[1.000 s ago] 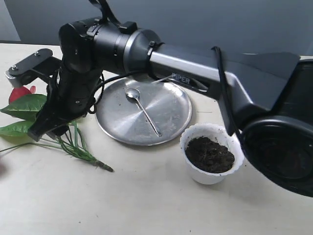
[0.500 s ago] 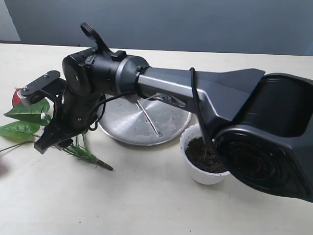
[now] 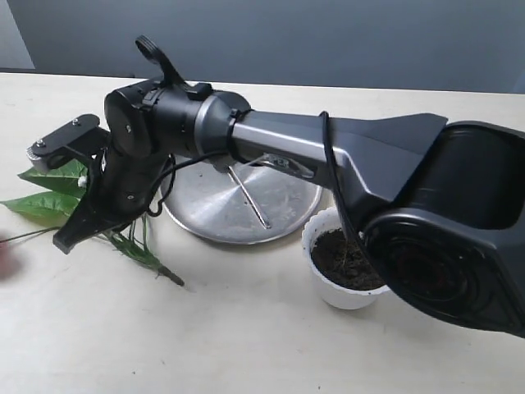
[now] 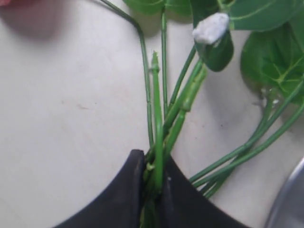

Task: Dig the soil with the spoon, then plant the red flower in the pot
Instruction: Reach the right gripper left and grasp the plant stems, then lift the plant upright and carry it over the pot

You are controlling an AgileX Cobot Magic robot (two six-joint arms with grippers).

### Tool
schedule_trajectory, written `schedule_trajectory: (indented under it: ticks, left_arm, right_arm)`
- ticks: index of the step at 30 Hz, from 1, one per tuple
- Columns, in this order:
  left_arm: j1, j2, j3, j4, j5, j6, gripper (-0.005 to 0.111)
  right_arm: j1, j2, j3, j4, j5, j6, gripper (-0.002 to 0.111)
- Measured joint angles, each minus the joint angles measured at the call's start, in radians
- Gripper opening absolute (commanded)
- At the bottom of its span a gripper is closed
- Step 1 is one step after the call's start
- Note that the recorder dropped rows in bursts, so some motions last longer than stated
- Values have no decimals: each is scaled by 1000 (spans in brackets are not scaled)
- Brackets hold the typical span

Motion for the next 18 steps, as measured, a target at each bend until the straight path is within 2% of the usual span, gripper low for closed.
schedule_trajectory:
  ticks: [6,11,15,18]
  left_arm:
    - [0,0,0,0,0,0,1]
    - [0,0,0,0,0,0,1]
    - [0,0,0,0,0,0,1]
    - [0,0,0,0,0,0,1]
  right_arm:
    - [0,-78,0,4,-73,38,0]
    - [-22,-162,0,-24,-130,174,0]
    - [-110,-232,25,-68,-106,274,0]
    - [-209,-350,138,-92,-91,281,-1]
